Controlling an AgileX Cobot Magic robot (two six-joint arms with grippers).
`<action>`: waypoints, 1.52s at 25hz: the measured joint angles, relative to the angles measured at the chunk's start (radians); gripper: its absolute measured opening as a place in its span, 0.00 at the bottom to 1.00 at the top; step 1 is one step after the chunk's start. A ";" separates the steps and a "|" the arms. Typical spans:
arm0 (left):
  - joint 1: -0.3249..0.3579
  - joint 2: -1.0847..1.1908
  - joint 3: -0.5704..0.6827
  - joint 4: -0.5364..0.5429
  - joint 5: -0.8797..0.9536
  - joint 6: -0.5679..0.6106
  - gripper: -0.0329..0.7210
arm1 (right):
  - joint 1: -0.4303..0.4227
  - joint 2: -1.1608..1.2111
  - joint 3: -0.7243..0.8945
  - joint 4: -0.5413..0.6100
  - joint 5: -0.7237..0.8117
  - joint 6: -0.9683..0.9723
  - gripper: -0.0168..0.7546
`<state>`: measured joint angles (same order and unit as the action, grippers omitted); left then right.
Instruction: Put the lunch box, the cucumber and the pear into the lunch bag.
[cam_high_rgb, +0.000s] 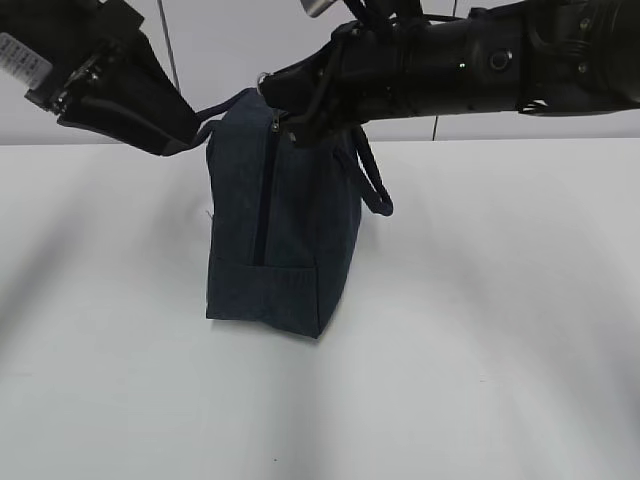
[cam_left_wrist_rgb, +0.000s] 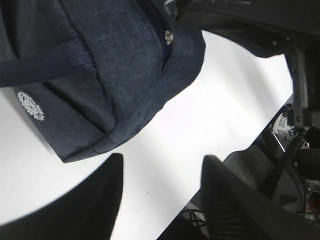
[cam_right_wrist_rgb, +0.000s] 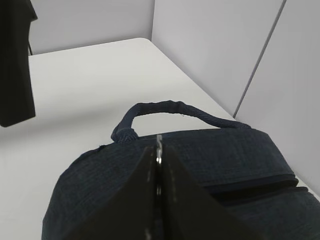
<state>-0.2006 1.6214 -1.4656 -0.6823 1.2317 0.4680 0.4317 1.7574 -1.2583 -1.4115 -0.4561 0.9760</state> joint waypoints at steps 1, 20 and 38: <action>0.000 0.005 0.000 -0.001 0.000 0.002 0.52 | 0.000 0.005 -0.004 -0.006 0.000 0.010 0.00; 0.000 0.099 0.000 -0.029 -0.009 0.091 0.52 | -0.140 0.084 -0.094 -0.139 -0.273 0.291 0.00; 0.000 0.131 0.000 -0.057 -0.113 0.176 0.52 | -0.140 0.194 -0.247 -0.195 -0.337 0.387 0.00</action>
<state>-0.2006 1.7523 -1.4656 -0.7388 1.1185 0.6440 0.2920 1.9509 -1.5049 -1.6068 -0.7930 1.3629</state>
